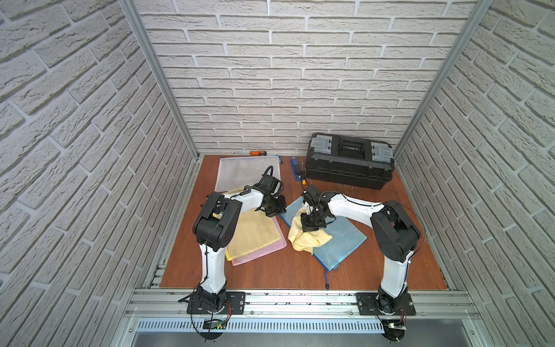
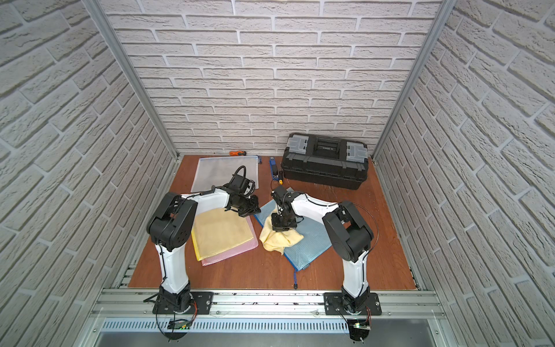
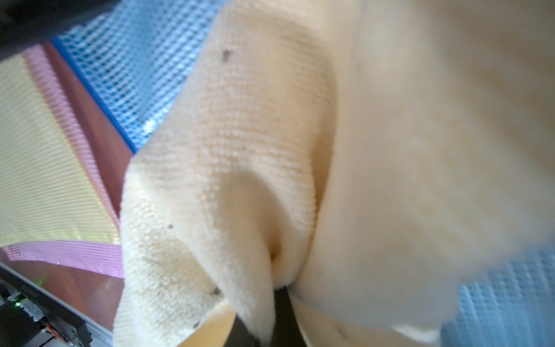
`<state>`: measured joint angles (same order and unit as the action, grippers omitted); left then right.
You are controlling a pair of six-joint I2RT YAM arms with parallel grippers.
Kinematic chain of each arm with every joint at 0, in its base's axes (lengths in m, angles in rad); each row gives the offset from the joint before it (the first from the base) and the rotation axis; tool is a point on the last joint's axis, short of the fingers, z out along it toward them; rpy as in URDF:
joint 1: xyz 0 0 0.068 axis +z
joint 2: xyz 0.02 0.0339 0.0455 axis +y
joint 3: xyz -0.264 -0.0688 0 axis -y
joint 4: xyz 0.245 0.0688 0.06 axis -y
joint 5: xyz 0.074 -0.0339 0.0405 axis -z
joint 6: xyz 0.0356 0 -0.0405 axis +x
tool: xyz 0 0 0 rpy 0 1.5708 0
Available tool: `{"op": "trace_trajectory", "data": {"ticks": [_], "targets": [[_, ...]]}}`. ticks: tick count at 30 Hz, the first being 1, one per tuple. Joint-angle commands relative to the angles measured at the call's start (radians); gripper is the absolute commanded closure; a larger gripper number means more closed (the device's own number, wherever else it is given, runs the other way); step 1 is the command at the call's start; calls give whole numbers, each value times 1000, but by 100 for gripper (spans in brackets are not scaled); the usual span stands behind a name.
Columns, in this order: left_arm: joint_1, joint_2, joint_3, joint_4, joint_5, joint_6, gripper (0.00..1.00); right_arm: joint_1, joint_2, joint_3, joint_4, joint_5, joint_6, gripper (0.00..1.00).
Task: Wipe the document bag
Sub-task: Wipe the dirt from the document bag.
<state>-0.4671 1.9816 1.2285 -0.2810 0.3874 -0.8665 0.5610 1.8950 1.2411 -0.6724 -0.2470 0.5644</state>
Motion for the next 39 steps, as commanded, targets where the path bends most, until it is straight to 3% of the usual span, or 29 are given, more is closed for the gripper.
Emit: {"op": "trace_trajectory", "data": {"ticks": [1, 10, 16, 19, 24, 27, 30, 33, 39], "targets": [[-6, 46, -19, -64, -12, 7, 100, -60, -93, -102, 3, 47, 38, 98], [-3, 49, -17, -61, -9, 8, 100, -273, -394, -422, -35, 52, 36, 98], [-2, 47, -22, -59, 3, 5, 100, -350, -355, -383, -61, 67, -6, 98], [-2, 40, -29, -57, 0, 5, 100, -306, -298, -338, 4, -9, 42, 98], [-2, 43, -27, -53, 0, -5, 100, -37, -152, -176, 37, -32, 144, 98], [-2, 39, -19, -54, 2, -9, 100, 44, -101, -190, 151, -83, 247, 98], [-2, 29, -17, -59, 0, -7, 100, 48, -123, -265, 248, -101, 326, 98], [-2, 32, -11, -71, 4, 2, 100, 20, -197, -329, 204, -60, 329, 98], [-3, 52, -13, -71, 12, 11, 100, -132, -429, -514, 89, -33, 289, 98]]}}
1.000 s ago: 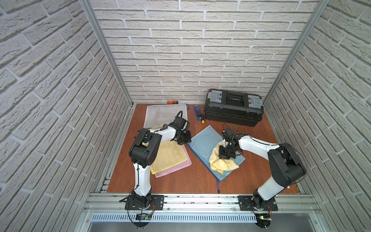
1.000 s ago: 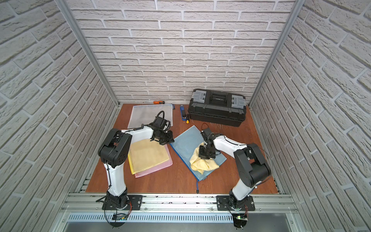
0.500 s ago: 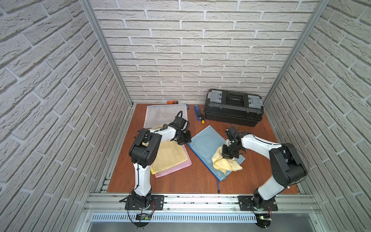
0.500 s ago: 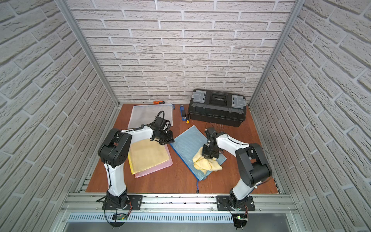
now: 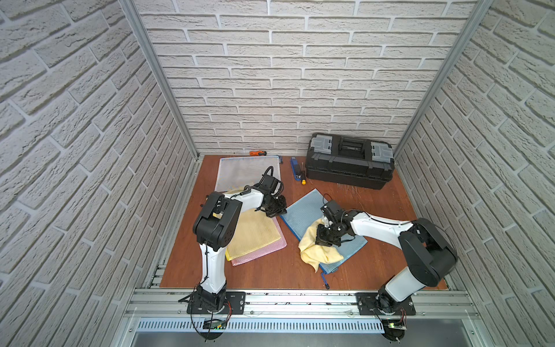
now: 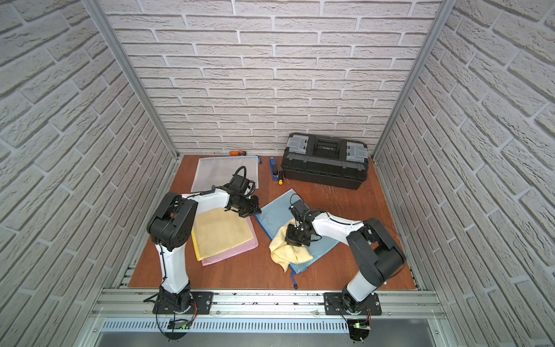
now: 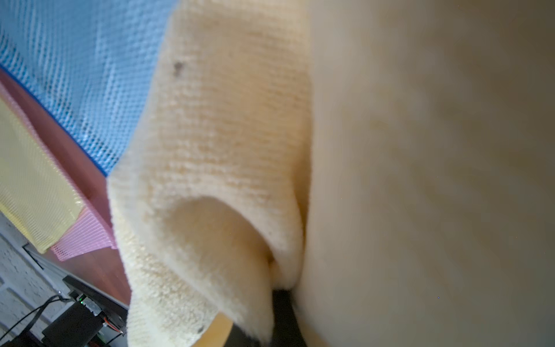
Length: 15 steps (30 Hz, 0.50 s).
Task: Wipe the document bag
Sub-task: Wipe the dirt from the document bag.
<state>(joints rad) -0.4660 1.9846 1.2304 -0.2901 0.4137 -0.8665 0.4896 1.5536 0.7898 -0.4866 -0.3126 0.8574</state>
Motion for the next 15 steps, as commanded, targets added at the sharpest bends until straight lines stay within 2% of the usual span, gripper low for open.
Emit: {"op": "trace_trajectory", "data": {"ticks": [1, 4, 7, 10, 12, 15], "targets": [[-4, 51, -18, -59, -11, 10, 100, -100, -121, -87, -113, 32, -17, 98], [-4, 50, -26, -45, -6, 3, 100, -239, -199, -127, -163, 24, -69, 98], [-3, 45, -32, -42, -9, 3, 100, -337, -221, -91, -208, 39, -96, 98], [-3, 42, -36, -46, -3, 7, 100, -421, -189, -46, -202, 30, -110, 98], [-3, 33, -43, -47, -6, 8, 100, -474, -141, -24, -173, -20, -127, 98], [-2, 25, -52, -38, -8, 3, 100, -478, -77, -2, -143, -54, -136, 98]]}}
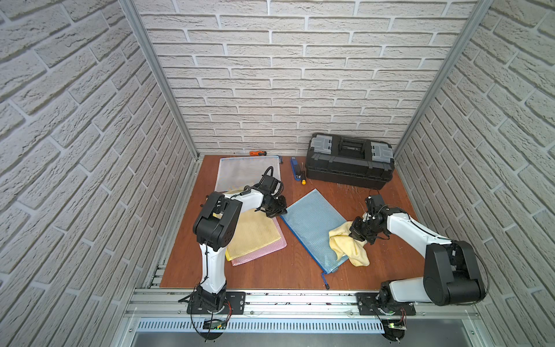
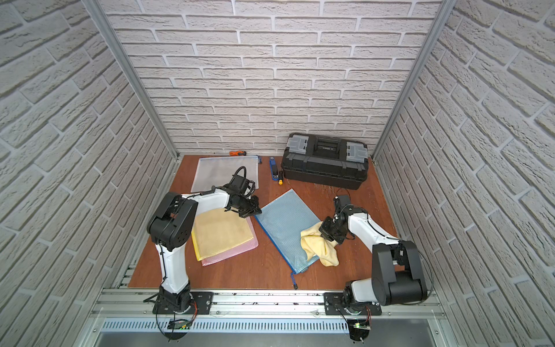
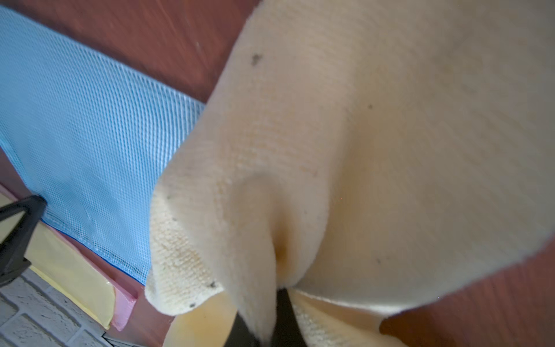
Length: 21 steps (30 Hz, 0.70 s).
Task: Wipe the document bag
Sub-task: Wipe the dirt from the document bag.
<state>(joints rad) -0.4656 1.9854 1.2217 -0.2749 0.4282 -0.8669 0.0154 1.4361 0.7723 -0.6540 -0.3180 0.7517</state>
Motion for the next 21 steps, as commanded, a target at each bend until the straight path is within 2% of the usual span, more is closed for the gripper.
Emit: {"op": "trace_trajectory", "data": {"ticks": [1, 4, 9, 12, 16, 21], "targets": [[-3, 23, -46, -53, -23, 2, 100, 4, 47, 6, 51, -68, -18, 98], [-4, 29, -48, -37, -20, -10, 100, 93, 47, -55, 145, -101, 70, 98], [-9, 43, -40, -29, -10, -21, 100, 387, 40, -96, 248, -66, 248, 98], [-11, 47, -33, -35, -8, -15, 100, 526, 53, -71, 292, -57, 312, 98], [-12, 59, -24, -42, -8, -10, 100, 604, 96, -9, 313, -77, 326, 98], [-11, 57, -32, -37, -11, -15, 100, 566, 135, -16, 322, -108, 296, 98]]}}
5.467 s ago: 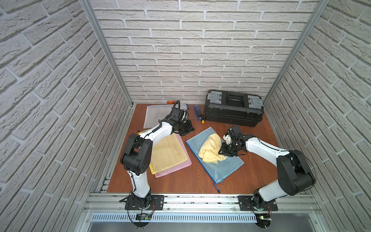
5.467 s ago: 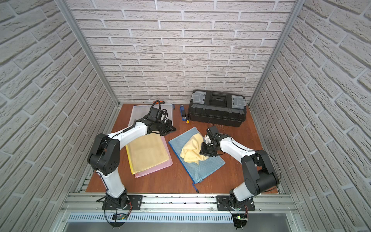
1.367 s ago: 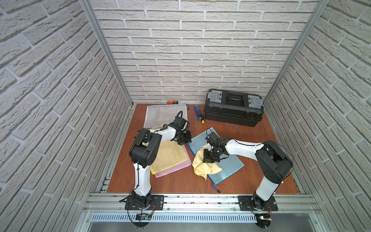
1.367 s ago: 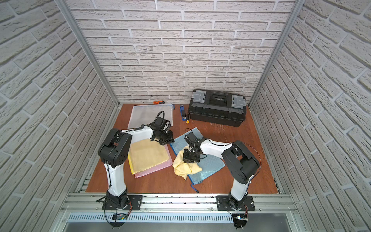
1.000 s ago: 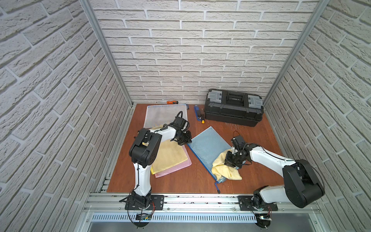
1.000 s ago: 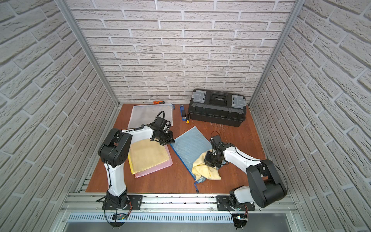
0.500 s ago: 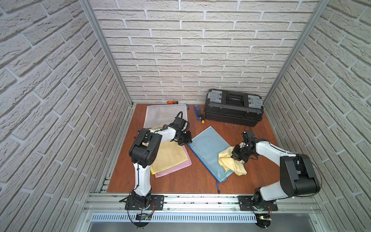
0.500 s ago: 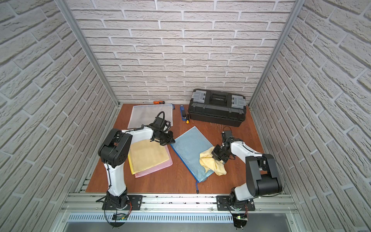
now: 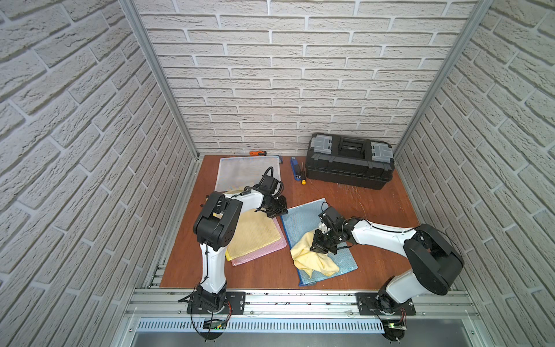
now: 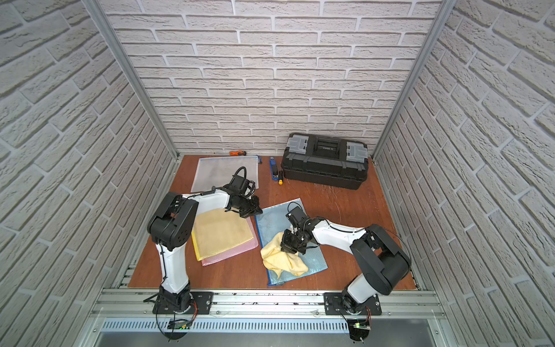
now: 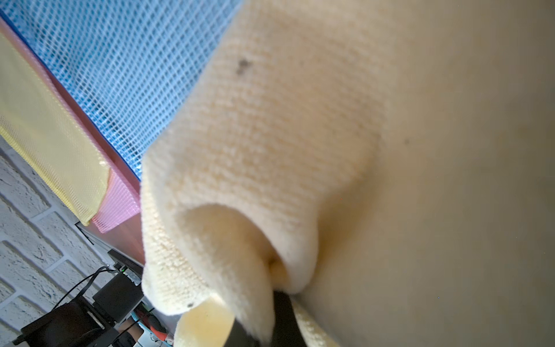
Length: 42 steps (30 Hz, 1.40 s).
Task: Wipe the document bag
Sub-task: Wipe the dirt from the document bag.
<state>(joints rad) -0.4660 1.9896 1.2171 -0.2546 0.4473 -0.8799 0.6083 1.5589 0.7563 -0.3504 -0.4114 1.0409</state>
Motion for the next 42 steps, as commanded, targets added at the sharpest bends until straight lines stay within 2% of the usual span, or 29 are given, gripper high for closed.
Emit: {"op": "trace_trajectory", "data": {"ticks": [1, 6, 13, 15, 17, 18, 20, 21, 23, 25, 29, 32, 37, 42], "targets": [[-11, 54, -27, -59, -30, -2, 100, -45, 13, -17, 26, -24, 2, 98], [-11, 52, -21, -69, -33, 7, 100, -208, -21, -142, 71, -87, -30, 98], [-4, 57, -24, -78, -36, 14, 100, -400, -204, -102, -264, 55, -240, 98], [-4, 57, -22, -75, -33, 14, 100, -432, -231, -93, -309, 105, -277, 98], [-5, 40, -23, -57, -27, 15, 100, -446, -215, -96, -305, 91, -294, 98], [-5, 22, -25, -50, -33, 16, 90, -446, -193, -99, -292, 79, -295, 98], [-7, -26, -30, -40, -49, 27, 43, -446, -155, -123, -231, 34, -283, 98], [-8, -61, -33, -41, -66, 34, 32, -446, -136, -136, -196, 16, -273, 98], [-9, -123, -40, -51, -96, 48, 17, -446, -108, -146, -164, 6, -273, 98], [-7, -174, -48, -76, -120, 59, 12, -446, -88, -142, -162, 10, -284, 98], [1, -216, -55, -166, -149, 80, 11, -446, -66, -137, -151, 8, -296, 98], [9, -222, -89, -167, -160, 77, 11, -446, -52, -140, -141, 2, -301, 98], [12, -162, -77, -157, -113, 66, 14, -446, -51, -149, -133, -1, -302, 98], [12, -140, -83, -159, -124, 58, 18, -446, -78, -153, -152, 17, -307, 98]]}}
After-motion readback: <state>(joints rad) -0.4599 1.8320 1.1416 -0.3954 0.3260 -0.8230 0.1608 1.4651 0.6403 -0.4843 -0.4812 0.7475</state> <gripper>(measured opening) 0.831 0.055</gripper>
